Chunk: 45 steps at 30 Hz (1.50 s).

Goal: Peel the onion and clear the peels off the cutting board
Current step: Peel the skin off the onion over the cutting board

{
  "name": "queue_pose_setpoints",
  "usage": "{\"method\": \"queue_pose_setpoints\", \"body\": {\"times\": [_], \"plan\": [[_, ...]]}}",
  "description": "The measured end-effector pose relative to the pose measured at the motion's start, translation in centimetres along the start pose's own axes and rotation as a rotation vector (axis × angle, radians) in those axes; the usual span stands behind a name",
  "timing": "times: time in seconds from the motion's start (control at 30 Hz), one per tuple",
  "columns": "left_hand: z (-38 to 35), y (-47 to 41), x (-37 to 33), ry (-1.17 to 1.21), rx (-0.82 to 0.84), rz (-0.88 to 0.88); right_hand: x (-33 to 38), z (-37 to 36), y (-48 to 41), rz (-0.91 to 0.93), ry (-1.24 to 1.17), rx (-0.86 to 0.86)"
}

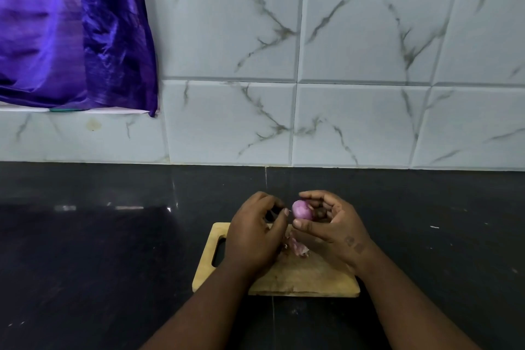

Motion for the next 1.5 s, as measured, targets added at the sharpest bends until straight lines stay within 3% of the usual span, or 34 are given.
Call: {"method": "queue_pose_setpoints", "body": {"times": [0.3, 1.07, 1.23, 1.5], "plan": [[0.0, 0.1, -0.8, -0.046, 0.018, -0.053, -0.1, -0.2, 0.0, 0.12, 0.268, -0.01], [-0.1, 0.1, -0.8, -0.039, 0.034, -0.068, 1.0, -1.0, 0.6, 0.276, 0.365, 0.007], [-0.7, 0.2, -0.8, -0.049, 0.107, -0.012, 1.5, -1.0, 0.7, 0.307, 0.375, -0.023], [-0.4, 0.3, -1.5, 0.017, 0.094, -0.094, 1.3, -0.9, 0.5, 0.289, 0.385, -0.024]]}}
Point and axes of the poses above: each hand's wrist, its own y-axis away from the middle knuckle, its own z-axis out of the back of the hand, x = y × z, the point moved 6 cm from there along -y, towards the middle knuckle
